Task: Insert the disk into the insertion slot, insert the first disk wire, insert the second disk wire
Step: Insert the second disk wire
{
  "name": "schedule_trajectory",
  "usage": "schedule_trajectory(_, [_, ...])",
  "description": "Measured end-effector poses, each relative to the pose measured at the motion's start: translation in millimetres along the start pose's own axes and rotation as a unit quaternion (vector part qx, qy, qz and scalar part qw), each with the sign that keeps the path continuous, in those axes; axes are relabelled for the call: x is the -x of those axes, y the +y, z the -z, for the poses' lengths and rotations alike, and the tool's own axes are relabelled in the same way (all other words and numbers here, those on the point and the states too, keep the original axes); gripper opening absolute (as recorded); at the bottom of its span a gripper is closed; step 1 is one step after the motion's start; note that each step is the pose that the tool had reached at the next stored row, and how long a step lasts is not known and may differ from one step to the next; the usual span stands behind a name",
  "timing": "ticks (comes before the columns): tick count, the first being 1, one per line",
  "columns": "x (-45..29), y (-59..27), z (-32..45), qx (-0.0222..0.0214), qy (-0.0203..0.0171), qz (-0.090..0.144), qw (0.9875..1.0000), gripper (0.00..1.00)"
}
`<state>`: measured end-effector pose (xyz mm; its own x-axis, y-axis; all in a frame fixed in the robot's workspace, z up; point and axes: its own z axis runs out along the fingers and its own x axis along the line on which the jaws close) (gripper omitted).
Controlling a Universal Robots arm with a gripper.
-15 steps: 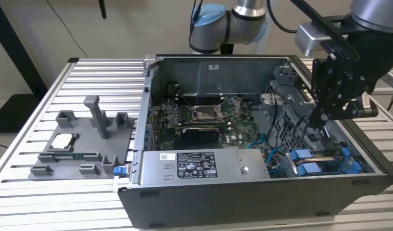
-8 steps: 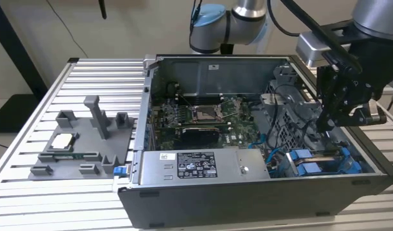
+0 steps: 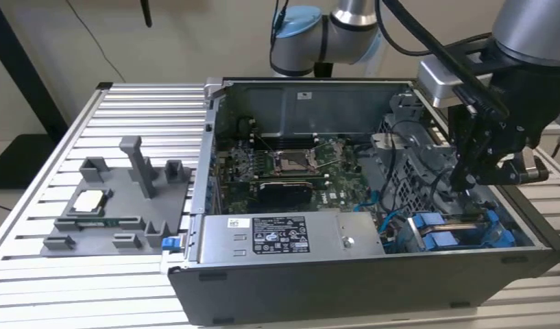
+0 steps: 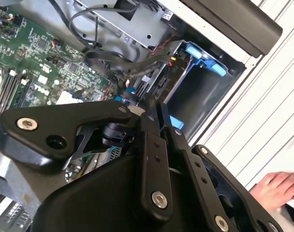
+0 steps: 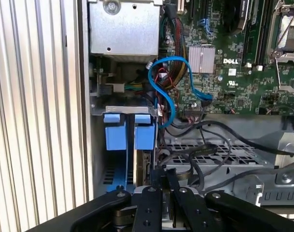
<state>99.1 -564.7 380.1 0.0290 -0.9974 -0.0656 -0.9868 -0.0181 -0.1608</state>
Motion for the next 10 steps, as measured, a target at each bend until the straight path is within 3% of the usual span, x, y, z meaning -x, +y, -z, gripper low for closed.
schedule_trajectory(3, [-0.1, 1.5, -2.6, -0.0057, -0.0014, 0.009, 0.9999, 0.16])
schedule_trajectory(8, [-4.8, 3.2, -5.1, -0.022, -0.004, 0.013, 0.9997, 0.16])
schedule_trajectory(10, [-7.0, 3.8, -6.5, -0.0236, -0.0049, 0.013, 0.9996, 0.16])
